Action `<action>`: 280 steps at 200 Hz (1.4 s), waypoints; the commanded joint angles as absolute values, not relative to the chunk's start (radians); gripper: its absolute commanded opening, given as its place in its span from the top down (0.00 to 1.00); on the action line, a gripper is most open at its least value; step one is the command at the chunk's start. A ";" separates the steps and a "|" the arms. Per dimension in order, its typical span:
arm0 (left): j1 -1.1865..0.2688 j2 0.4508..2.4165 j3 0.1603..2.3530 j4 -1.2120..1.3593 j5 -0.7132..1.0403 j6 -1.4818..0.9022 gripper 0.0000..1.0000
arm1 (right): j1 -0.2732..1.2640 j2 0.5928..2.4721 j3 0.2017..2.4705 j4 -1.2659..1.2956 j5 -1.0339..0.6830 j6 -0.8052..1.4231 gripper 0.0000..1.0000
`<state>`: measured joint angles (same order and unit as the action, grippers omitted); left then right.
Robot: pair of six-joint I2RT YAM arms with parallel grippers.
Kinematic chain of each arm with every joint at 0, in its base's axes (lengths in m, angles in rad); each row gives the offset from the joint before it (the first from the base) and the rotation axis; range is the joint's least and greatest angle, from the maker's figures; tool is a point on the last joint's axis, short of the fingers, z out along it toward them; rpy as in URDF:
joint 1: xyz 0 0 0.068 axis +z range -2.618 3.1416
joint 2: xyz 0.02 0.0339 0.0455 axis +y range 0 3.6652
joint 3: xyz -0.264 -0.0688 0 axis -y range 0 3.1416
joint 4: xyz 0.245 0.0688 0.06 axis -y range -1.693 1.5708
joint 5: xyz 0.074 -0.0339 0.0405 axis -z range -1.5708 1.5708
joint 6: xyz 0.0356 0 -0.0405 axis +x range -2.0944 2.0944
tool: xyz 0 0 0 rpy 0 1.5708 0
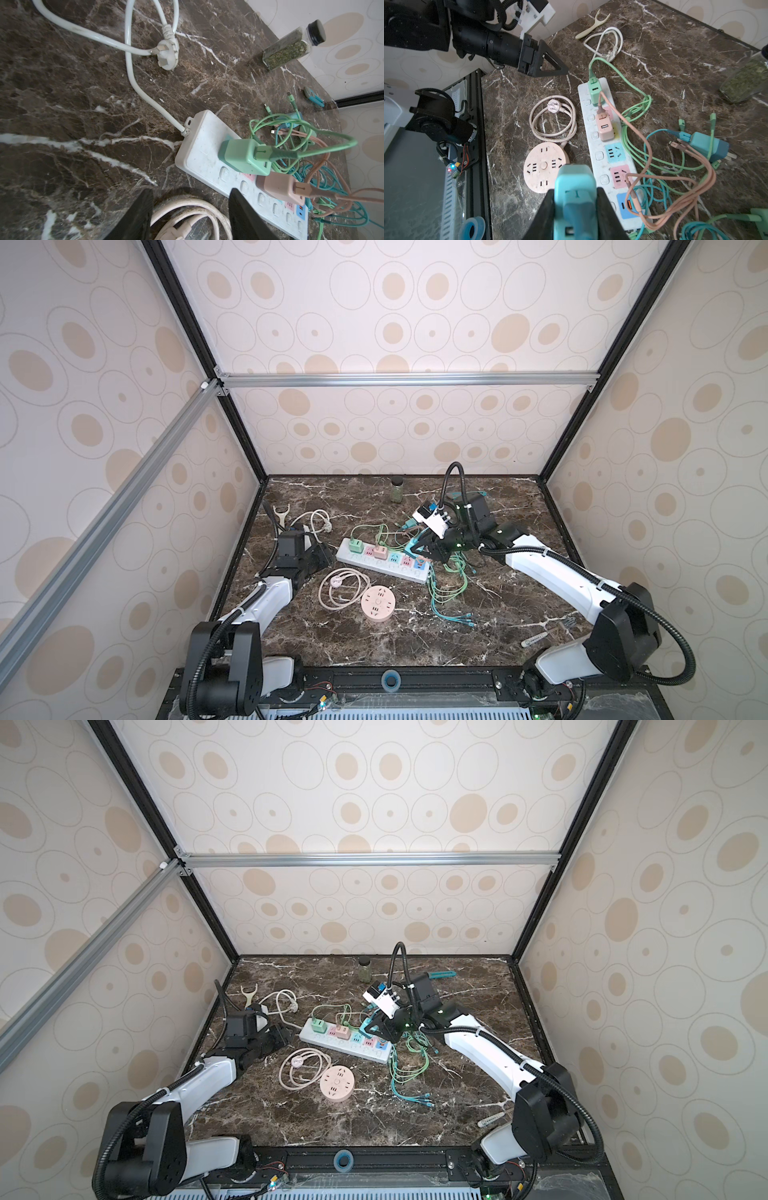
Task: Insert the plug
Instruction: 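Lower the charger's prongs toward the empty socket with the right gripper, then press the teal charger down into the power strip socket with the right gripper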
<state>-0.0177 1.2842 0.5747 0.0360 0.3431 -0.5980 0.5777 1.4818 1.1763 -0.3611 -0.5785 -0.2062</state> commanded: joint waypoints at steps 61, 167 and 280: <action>-0.010 1.423 0.622 0.140 0.372 -0.578 0.43 | 0.633 1.653 1.275 -0.408 -0.423 -0.327 0.94; -0.015 1.536 0.668 0.161 0.400 -0.535 0.48 | 0.635 1.754 1.314 -0.405 -0.343 -0.375 0.96; -0.029 1.600 0.678 0.186 0.431 -0.538 0.54 | 0.636 1.833 1.338 -0.407 -0.329 -0.431 0.96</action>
